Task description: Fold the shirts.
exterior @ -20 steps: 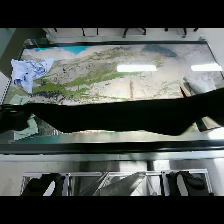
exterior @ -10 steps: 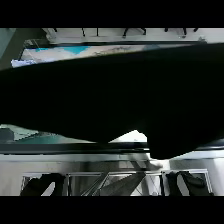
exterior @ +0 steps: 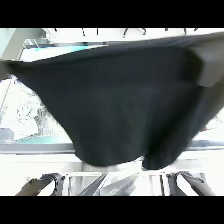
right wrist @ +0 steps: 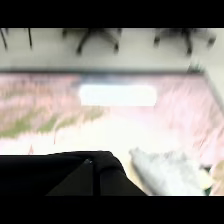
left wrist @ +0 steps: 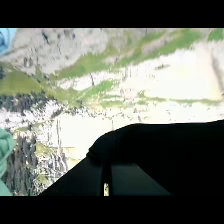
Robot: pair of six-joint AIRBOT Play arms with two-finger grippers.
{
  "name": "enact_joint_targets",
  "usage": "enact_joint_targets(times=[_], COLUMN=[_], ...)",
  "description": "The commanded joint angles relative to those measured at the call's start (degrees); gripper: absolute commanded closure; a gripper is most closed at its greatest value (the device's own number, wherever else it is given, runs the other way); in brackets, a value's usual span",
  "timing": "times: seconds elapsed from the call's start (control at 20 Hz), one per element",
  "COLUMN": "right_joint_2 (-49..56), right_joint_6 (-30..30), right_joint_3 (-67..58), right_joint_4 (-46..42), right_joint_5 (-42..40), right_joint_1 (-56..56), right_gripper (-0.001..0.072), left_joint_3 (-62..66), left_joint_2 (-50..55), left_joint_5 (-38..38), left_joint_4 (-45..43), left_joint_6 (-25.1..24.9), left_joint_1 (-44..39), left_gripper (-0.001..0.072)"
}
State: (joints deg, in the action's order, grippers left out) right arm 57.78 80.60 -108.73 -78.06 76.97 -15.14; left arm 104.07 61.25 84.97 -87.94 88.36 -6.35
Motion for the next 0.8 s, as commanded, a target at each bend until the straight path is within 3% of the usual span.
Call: enact_joint_targets(times=[0.0,0.3,0.55,0.75], right_joint_2=[12.96,34.03,36.11,36.11], right_joint_6=[1.27,-0.50,-1.27,-1.03], right_joint_3=[6.08,6.51,6.49,6.49], right_joint_4=[0.72,1.07,1.33,1.11], right_joint_5=[-1.97,-3.21,-6.62,-3.48], right_joint_1=[0.61,3.41,6.29,5.84], right_gripper=[0.0692,0.0692,0.0692,0.0692], left_joint_3=[-6.54,-6.45,-6.21,-6.21], left_joint_2=[11.26,29.16,30.91,30.91], left_joint_5=[-9.77,-12.31,-14.34,-13.88], left_joint_4=[-5.97,-12.66,-16.04,-16.02], left_joint_6=[-1.57,-0.76,-0.39,-0.37], left_joint_1=[-3.85,-6.21,-6.29,-6.16], left_gripper=[0.0692,0.0692,0.0692,0.0692])
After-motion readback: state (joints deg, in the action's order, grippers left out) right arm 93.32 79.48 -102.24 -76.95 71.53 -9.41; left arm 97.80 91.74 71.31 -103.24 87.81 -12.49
